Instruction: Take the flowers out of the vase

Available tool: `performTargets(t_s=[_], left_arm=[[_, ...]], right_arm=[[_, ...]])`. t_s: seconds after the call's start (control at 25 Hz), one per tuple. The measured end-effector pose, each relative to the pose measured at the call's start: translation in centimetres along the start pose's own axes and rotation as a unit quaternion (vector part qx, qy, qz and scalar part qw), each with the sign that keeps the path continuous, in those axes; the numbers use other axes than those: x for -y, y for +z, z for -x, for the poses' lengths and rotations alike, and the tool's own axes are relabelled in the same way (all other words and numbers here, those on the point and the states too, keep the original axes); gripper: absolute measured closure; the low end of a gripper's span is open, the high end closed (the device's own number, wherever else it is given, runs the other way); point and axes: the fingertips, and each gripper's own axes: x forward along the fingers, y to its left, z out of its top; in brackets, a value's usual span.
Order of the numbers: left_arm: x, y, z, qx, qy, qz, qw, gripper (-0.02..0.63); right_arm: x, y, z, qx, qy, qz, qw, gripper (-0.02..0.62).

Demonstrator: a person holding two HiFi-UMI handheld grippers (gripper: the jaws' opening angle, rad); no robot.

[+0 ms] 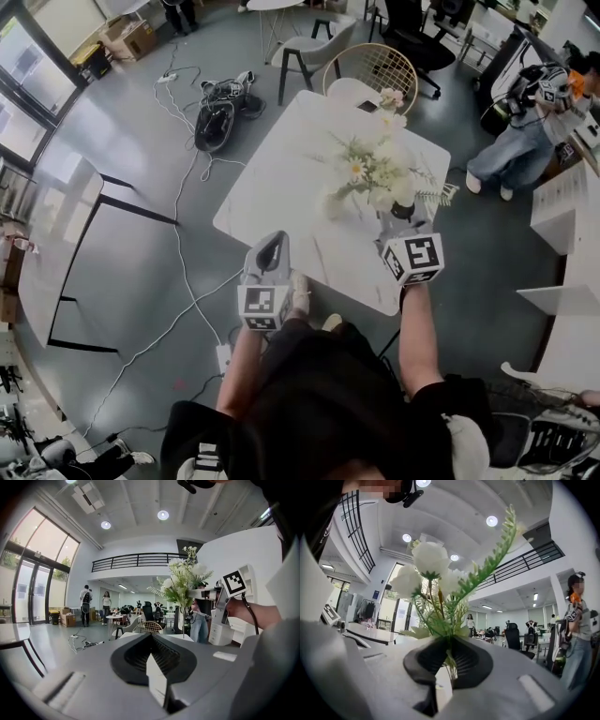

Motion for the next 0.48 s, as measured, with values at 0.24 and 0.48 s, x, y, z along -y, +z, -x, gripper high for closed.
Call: performTargets(t_s=[0.24,0.48], left_arm=[[3.0,0.3,-0.6,0.002,-0.033,-0.009,0.9994,0.598],[6.1,0.6,-0.8,0.005,-0.064,-0.016,0.9978,0.598]], right_arm=[[1.7,-1.4,3.7,-0.017,-0.033,-0.001,0.999,0.569],[2.8,-3.1,8.2,-0.037,-0.062,-0.002,0.997,0.569]])
